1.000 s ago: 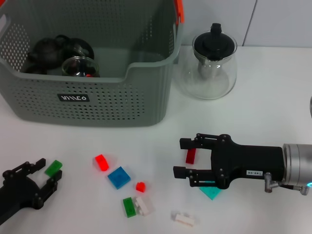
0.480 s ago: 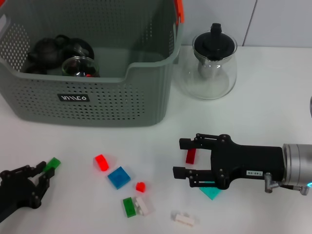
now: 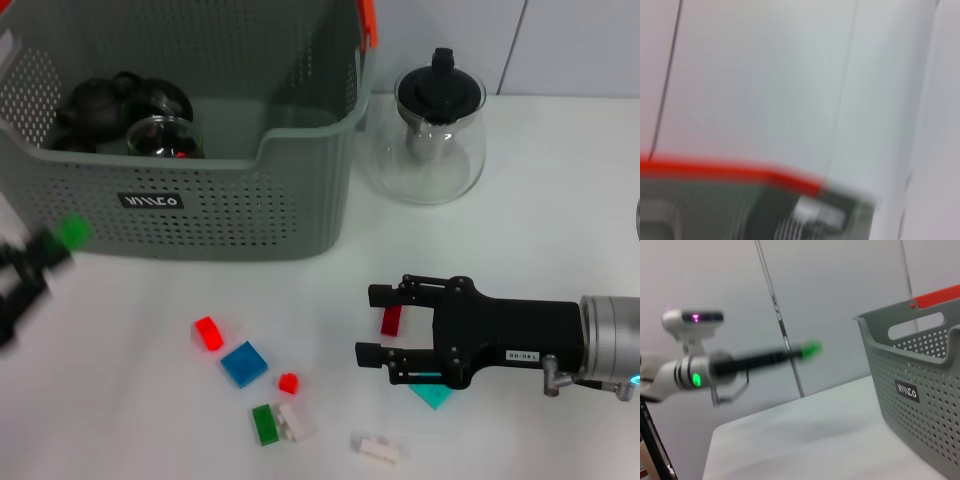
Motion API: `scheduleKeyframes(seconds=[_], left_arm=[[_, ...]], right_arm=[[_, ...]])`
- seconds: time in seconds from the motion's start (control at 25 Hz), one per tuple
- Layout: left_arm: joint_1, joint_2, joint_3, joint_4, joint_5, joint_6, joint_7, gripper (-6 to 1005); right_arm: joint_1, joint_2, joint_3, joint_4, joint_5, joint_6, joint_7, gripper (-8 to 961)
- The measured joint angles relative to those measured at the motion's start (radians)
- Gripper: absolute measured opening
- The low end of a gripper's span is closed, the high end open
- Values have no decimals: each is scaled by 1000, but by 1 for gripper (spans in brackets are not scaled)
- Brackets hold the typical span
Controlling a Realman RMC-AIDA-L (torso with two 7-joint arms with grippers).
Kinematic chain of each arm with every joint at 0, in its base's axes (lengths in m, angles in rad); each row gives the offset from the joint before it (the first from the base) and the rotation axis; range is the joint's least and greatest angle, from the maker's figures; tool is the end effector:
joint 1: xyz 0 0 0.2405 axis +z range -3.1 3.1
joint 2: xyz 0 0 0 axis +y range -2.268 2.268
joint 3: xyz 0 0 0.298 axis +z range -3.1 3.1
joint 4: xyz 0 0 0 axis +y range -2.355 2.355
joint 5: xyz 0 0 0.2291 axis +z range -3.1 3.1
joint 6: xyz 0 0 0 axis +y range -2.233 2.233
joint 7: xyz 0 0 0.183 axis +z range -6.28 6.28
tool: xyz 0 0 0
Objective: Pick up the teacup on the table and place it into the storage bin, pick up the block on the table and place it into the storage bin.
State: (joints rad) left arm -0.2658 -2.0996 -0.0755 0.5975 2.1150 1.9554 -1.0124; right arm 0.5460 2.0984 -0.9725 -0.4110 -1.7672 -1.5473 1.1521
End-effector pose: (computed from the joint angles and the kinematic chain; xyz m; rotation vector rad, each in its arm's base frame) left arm -0.3762 0.2510 0.0230 -2.1501 -0.5664 -1.0523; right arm 0.2610 0.3354 -0.1231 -2.8985 0.4947 0.8819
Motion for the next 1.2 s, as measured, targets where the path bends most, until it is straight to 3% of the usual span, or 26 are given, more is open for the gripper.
scheduleKeyframes(seconds=[0.2,0.32,0.4,0.6,0.64,0.72,0.76,0.92,1.2], left_arm=[[-138,67,-9,52,-120,59,-341,238],[-241,111,26,85,-117,-34,-522,251],[-287,124,99,132,-100,-150,-605,259],[-326,115,412,308,-37,-446,-798,281],[-326,115,412,308,-37,-446,-798,285],[-330,90,593,418,46,-553,-915,294],[-330,76,632,447,67,-573,-942,298],[-333,55,711,494,90,-608,-1003,316],[-325,53,738,502,76,-636,-1042,346]], right_arm=[[1,0,0,0,0,2,0,791],[2,1,0,0,0,2,0,791],[3,1,1,0,0,3,0,791],[8,2,2,0,0,3,0,791],[8,2,2,0,0,2,0,791],[10,2,2,0,0,2,1,791],[10,2,2,0,0,2,1,791],[11,2,2,0,0,4,2,791],[10,2,2,0,0,0,3,791]])
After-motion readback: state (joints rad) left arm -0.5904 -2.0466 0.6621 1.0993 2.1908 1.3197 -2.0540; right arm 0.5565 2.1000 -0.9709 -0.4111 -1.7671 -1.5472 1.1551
